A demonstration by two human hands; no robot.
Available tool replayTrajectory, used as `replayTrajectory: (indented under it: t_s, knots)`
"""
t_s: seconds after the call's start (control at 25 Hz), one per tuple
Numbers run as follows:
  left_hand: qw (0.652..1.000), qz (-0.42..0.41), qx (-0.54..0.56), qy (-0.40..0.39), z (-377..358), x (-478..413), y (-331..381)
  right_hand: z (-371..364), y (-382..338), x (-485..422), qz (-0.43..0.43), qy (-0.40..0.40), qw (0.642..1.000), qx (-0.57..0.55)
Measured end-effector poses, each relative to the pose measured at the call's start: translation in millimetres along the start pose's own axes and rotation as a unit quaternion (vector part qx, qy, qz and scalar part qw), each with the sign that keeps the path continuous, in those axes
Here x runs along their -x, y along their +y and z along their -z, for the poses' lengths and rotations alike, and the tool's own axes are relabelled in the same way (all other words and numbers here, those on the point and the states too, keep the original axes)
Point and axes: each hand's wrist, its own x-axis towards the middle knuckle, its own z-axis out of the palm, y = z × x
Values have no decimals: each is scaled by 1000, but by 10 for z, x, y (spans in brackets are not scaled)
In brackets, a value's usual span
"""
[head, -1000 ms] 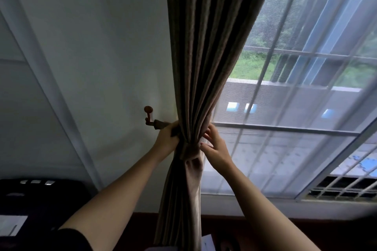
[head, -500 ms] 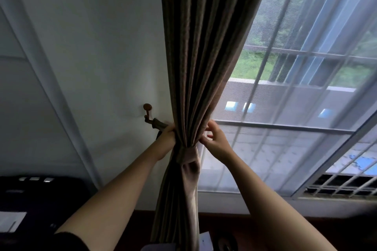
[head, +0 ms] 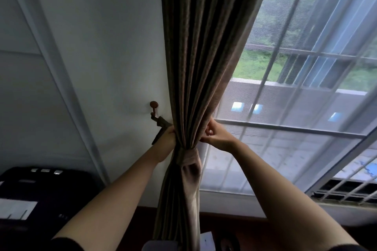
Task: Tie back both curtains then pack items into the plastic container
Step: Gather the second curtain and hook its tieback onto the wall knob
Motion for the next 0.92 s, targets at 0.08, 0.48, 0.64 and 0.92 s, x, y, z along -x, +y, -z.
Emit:
replayTrajectory:
  t_s: [0.08,0.48,0.64,0.92]
  knots:
    - [1000,-18,-3,18,-9,27,-5,27,2,-65,21,-25,998,57]
    - [998,-38,-36,-36,149,51,-35,55,241,33,9,51,951,304]
    - [999,9,8,-51,102,25,81,64,372,34,18,45,985,166]
    - [983,51,-171,-40,195,-172,295,89,302,-59,-58,37,972,223]
